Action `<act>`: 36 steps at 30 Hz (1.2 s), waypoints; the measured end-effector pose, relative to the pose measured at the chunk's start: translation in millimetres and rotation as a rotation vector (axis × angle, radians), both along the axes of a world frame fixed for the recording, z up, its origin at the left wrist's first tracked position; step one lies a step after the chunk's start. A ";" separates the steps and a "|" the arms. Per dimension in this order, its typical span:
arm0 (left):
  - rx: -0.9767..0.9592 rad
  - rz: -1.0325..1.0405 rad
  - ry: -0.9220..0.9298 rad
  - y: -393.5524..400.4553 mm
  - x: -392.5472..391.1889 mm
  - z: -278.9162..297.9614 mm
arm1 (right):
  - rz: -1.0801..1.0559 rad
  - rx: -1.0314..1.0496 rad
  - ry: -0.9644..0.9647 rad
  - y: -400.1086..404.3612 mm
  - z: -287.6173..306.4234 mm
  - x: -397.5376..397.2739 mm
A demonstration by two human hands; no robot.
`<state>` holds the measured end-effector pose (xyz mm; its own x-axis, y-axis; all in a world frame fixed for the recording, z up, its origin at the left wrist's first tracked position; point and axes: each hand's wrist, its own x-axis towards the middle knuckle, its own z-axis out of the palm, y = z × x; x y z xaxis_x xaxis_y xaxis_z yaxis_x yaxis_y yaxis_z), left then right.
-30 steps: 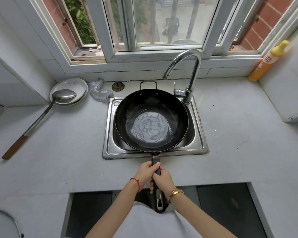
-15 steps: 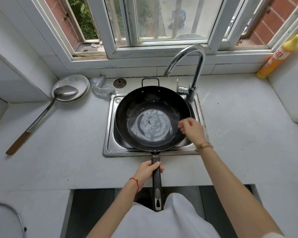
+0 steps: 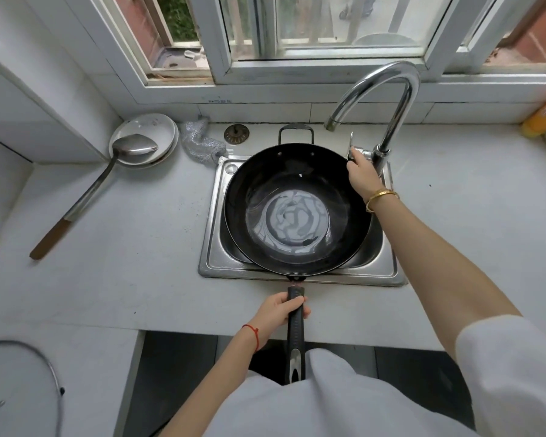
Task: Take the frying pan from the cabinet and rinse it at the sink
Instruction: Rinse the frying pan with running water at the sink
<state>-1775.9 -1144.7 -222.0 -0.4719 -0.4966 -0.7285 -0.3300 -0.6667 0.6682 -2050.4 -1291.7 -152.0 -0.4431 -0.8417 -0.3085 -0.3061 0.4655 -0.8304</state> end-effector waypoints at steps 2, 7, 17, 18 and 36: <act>0.013 0.006 -0.005 -0.9 0.0 -0.4 | -0.014 0.006 -0.023 -6.3 -4.9 0.2; 0.035 0.010 0.002 -2.4 1.3 -2.0 | -0.141 -0.027 -0.027 -10.0 -13.1 6.4; 0.040 0.022 0.023 -0.4 2.2 -1.5 | -0.061 -0.026 0.009 -16.6 -12.3 -7.5; 0.039 0.021 0.025 -0.3 2.3 -2.0 | -0.051 -0.021 0.010 -16.2 -12.5 -10.3; 0.025 0.027 0.031 2.5 1.4 -0.1 | 0.125 0.084 0.125 -28.7 -4.6 -9.8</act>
